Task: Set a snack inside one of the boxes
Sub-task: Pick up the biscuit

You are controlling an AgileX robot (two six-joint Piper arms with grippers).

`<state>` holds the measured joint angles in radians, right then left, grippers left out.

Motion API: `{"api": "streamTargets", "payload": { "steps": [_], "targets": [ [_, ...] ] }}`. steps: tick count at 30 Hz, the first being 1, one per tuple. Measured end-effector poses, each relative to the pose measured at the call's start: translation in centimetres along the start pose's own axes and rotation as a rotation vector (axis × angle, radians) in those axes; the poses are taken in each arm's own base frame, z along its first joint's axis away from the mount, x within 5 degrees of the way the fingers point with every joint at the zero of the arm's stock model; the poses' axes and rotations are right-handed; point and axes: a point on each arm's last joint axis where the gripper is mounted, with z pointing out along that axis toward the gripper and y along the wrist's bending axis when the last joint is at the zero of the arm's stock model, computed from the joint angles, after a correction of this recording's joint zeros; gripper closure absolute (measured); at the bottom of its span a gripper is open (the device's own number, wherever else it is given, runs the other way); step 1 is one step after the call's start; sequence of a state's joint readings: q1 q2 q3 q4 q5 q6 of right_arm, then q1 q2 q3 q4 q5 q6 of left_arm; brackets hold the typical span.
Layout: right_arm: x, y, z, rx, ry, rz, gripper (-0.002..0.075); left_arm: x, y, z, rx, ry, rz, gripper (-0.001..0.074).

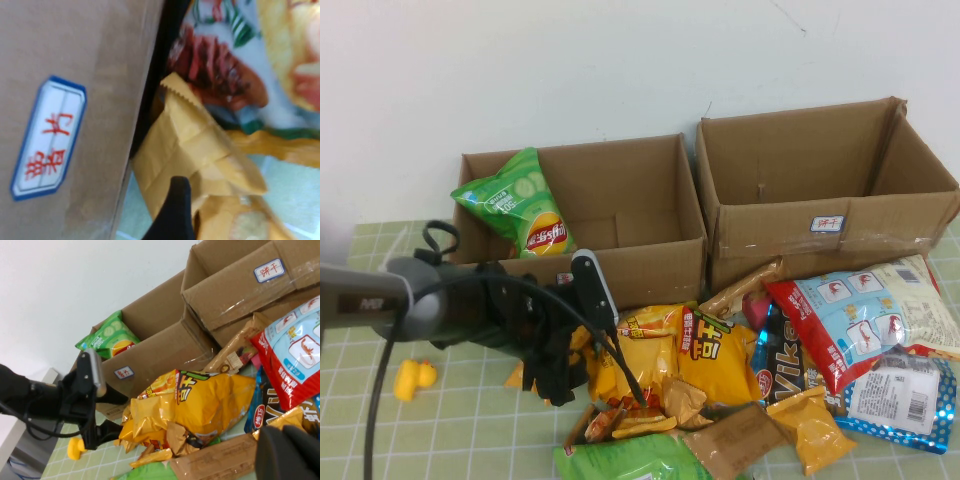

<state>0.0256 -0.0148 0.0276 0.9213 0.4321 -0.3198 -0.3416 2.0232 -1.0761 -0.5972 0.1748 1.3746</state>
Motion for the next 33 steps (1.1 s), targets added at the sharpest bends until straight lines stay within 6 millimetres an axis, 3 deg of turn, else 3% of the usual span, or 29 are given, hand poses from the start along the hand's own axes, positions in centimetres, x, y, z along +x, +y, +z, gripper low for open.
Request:
{"api": "streamTargets", "payload": {
  "steps": [9,23,26,30,33],
  "targets": [
    [0.0,0.0,0.0,-0.001,0.000,-0.002,0.0728,0.6,0.9,1.5,-0.135,0.001,-0.010,0.0163],
    [0.0,0.0,0.0,-0.004,0.004,-0.002,0.0728,1.2,0.5,3.0,-0.145,0.020,-0.039,0.0317],
    [0.1,0.1,0.0,-0.006,0.008,-0.001,0.0728,0.7,0.5,2.9,-0.180,0.007,-0.029,0.0411],
    [0.1,0.1,0.0,-0.008,0.010,0.001,0.0728,-0.2,0.2,3.0,-0.175,-0.010,-0.012,0.0638],
    [0.1,0.1,0.0,-0.009,0.009,0.001,0.0728,-0.5,-0.3,2.9,-0.131,-0.011,-0.007,0.0657]
  ]
}}
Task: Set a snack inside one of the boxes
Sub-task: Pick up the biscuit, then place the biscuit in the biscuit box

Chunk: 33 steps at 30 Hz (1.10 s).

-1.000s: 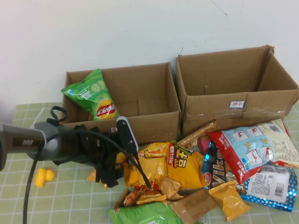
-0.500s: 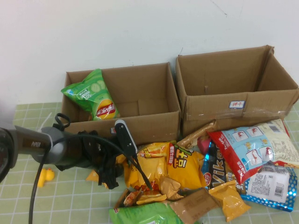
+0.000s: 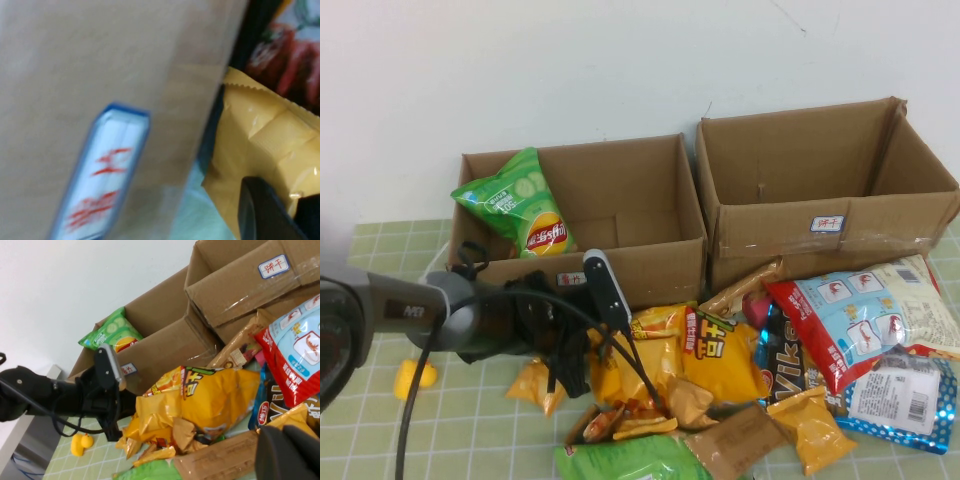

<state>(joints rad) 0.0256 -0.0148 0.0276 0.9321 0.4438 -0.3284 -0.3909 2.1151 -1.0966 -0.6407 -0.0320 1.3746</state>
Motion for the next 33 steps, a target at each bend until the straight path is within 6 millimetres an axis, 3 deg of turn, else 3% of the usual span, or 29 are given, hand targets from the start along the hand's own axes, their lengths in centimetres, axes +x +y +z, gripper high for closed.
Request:
{"api": "streamTargets", "payload": {
  "steps": [7,16,20,23,28,33],
  "targets": [
    [0.0,0.0,0.0,-0.003,0.001,0.000,0.0728,-1.7,-0.2,-3.4,0.147,-0.036,-0.025,0.0662],
    [0.0,0.0,0.0,-0.004,0.002,0.000,0.0728,-5.8,2.4,-13.0,0.057,-0.243,-0.068,0.0664],
    [0.0,0.0,0.0,-0.004,0.002,-0.003,0.0728,-8.6,4.2,-17.4,0.026,-0.409,-0.202,0.0664],
    [0.0,0.0,0.0,-0.004,0.002,-0.003,0.0728,-11.1,5.8,-19.3,0.020,-0.532,-0.270,0.0664],
    [0.0,0.0,0.0,-0.004,0.002,-0.003,0.0728,-15.8,8.2,-19.4,0.045,-0.713,-0.357,0.0664],
    [0.0,0.0,0.0,-0.004,0.002,-0.005,0.0728,-19.0,9.7,-14.0,0.124,-0.776,-0.436,0.0664]
  ]
}}
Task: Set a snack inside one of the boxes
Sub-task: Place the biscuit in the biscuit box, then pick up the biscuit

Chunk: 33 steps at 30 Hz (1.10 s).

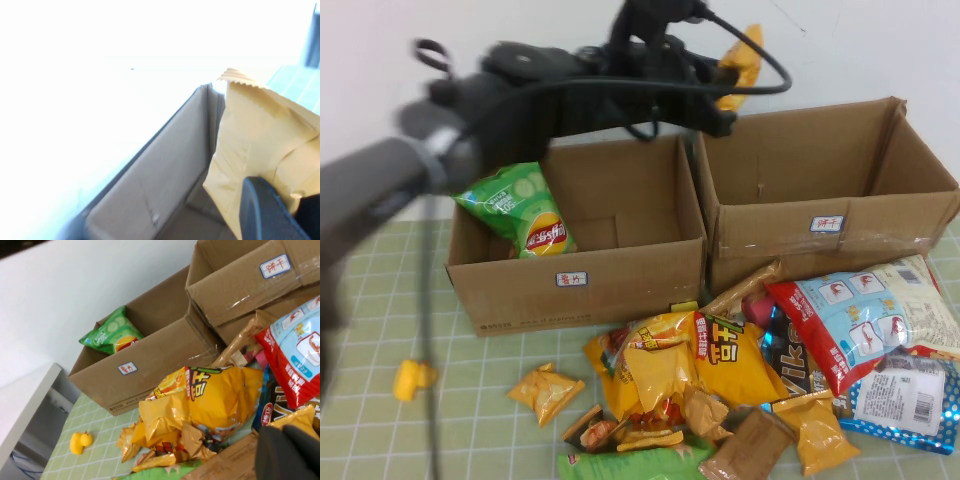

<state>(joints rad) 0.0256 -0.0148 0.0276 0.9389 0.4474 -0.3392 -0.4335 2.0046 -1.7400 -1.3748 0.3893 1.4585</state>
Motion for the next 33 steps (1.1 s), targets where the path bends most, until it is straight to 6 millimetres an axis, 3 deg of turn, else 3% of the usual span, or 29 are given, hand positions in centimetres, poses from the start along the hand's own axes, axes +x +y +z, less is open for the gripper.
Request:
{"api": "streamTargets", "payload": {
  "steps": [5,8,15,17,23,25,27,29,33],
  "targets": [
    [0.0,0.0,0.0,-0.004,-0.001,-0.013,0.0728,2.9,1.8,5.4,0.025,-0.025,-0.077,0.0664],
    [0.0,0.0,0.0,-0.004,-0.001,-0.017,0.0728,4.9,1.6,7.8,0.093,-0.013,-0.055,0.0664],
    [0.0,0.1,0.0,-0.006,-0.002,-0.016,0.0728,5.4,-0.4,9.7,0.077,-0.013,-0.039,0.0645],
    [0.0,0.1,0.0,-0.007,-0.002,-0.015,0.0728,5.4,-0.6,9.8,0.071,-0.010,-0.023,0.0576],
    [0.0,0.1,0.0,-0.007,-0.002,-0.019,0.0728,5.3,-0.5,9.7,0.062,-0.007,-0.007,0.0248],
    [0.0,0.1,0.0,-0.008,-0.003,-0.019,0.0728,5.0,-0.6,9.5,0.073,-0.009,0.006,0.0206],
    [0.0,0.1,0.0,-0.010,0.001,-0.020,0.0728,3.5,-1.0,8.7,0.091,-0.019,0.047,0.0222],
    [0.0,0.1,0.0,-0.012,0.003,-0.020,0.0728,1.8,-1.4,7.5,0.118,-0.019,0.091,0.0295],
    [0.0,0.1,0.0,-0.014,0.004,-0.024,0.0728,-2.2,-2.9,3.6,0.193,0.066,0.267,0.0589]
  ]
}}
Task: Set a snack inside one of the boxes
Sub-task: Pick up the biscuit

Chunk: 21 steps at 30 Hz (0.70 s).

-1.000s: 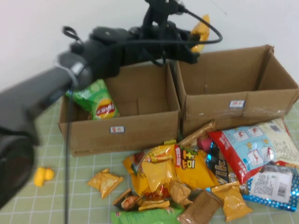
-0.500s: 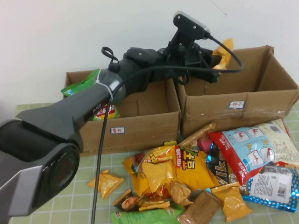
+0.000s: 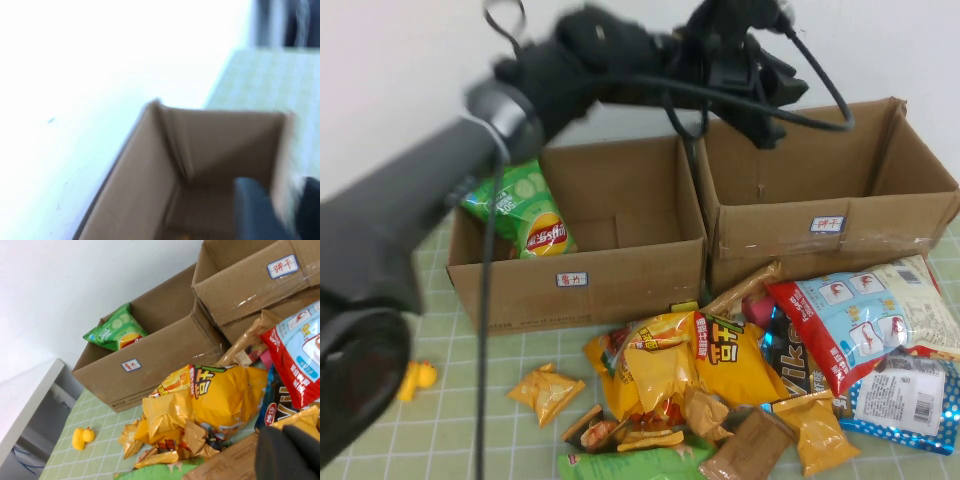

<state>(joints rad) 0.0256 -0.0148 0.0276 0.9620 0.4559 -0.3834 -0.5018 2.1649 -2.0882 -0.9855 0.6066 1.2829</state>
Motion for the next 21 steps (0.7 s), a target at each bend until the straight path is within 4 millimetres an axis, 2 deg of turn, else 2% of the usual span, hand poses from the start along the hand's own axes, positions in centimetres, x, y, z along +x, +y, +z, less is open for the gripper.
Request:
{"api": "streamTargets", "payload": {
  "steps": [1,3,6,10,15,21],
  "targets": [
    [0.0,0.0,0.0,0.000,0.000,0.000,0.0728,-0.7,-0.3,-0.9,0.015,0.034,0.035,0.0640],
    [0.0,0.0,0.0,-0.001,0.002,0.000,0.0728,-2.0,-0.7,-3.2,0.032,0.134,0.095,0.0695],
    [0.0,0.0,0.0,-0.002,0.003,0.000,0.0728,-2.9,-0.9,-6.1,-0.006,0.304,0.129,0.0722],
    [0.0,0.0,0.0,-0.002,0.004,0.000,0.0728,-2.5,-0.6,-9.0,-0.097,0.527,0.139,0.0731],
    [0.0,0.0,0.0,-0.003,0.005,0.000,0.0728,-0.3,-1.7,-12.3,-0.183,0.709,0.077,0.0735],
    [0.0,0.1,0.0,-0.006,0.005,0.005,0.0728,5.0,-5.2,-15.1,-0.241,0.785,-0.043,0.0735]
  ]
}}
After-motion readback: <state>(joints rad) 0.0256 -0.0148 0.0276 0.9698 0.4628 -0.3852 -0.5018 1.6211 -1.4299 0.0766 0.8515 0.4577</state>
